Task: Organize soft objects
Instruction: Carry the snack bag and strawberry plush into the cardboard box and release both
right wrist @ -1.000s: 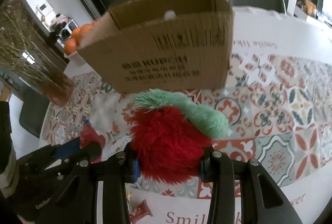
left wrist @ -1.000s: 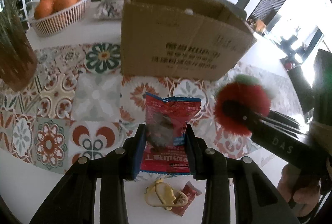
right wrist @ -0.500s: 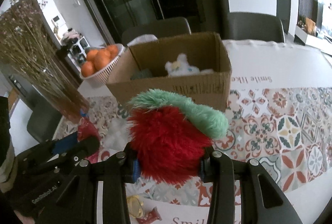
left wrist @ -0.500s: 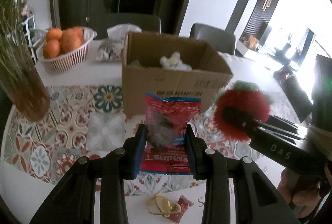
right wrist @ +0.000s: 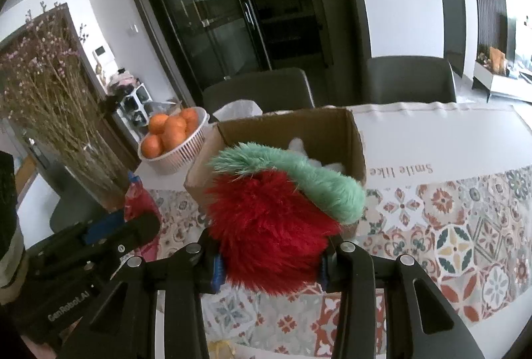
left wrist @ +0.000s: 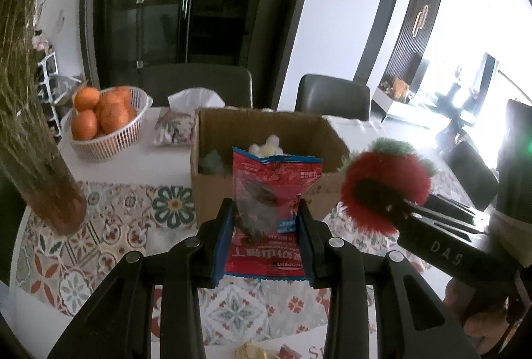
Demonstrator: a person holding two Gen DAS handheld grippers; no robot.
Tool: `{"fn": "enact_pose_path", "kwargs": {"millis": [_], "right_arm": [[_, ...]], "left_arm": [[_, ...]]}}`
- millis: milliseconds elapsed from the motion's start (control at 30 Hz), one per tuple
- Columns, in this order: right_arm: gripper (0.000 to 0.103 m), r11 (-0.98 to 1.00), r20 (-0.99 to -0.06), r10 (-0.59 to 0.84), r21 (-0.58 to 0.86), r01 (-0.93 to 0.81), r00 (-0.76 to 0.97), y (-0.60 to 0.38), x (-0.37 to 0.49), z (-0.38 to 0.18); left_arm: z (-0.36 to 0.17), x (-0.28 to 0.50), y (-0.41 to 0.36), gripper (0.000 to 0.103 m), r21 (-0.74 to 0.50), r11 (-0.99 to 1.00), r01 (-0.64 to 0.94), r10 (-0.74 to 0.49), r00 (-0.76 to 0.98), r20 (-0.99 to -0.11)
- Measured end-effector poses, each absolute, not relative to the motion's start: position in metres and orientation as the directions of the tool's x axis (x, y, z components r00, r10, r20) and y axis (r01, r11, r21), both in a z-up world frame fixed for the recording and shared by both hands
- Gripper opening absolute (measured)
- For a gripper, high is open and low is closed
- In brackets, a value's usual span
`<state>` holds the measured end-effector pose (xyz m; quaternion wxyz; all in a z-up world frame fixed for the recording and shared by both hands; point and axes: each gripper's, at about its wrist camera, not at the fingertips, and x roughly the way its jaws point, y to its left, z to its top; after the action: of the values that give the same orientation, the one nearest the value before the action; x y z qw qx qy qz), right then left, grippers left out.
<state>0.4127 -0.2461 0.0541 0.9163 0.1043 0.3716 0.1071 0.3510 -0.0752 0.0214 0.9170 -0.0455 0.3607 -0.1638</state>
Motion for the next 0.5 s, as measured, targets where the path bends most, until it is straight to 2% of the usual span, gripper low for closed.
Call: {"fn": "enact_pose_path", "kwargs": {"millis": [500], "right_arm": [[0.041,0.969,-0.628,0.24,0.203,-0.141,0.74,-0.247,0.451,0.072]], "left_arm": [[0.041,0.387,-0.083,0.035,-0.156,0.946,0.284,-0.319,0.728,-0.607]]}}
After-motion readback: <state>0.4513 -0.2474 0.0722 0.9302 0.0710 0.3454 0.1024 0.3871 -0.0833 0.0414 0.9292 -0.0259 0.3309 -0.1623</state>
